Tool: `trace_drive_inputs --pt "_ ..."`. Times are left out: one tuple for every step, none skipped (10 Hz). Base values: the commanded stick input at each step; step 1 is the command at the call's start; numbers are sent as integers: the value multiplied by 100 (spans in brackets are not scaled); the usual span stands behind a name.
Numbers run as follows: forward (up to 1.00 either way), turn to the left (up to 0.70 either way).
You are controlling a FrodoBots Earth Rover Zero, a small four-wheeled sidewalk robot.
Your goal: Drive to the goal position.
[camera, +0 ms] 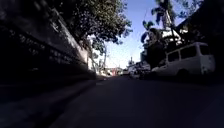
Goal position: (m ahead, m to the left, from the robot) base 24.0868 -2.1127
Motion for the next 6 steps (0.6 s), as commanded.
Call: trace_drive_inputs --pt "74 0" --pt "74 0" --pt "74 0" --pt "74 0" --pt "74 1" --pt "73 2"
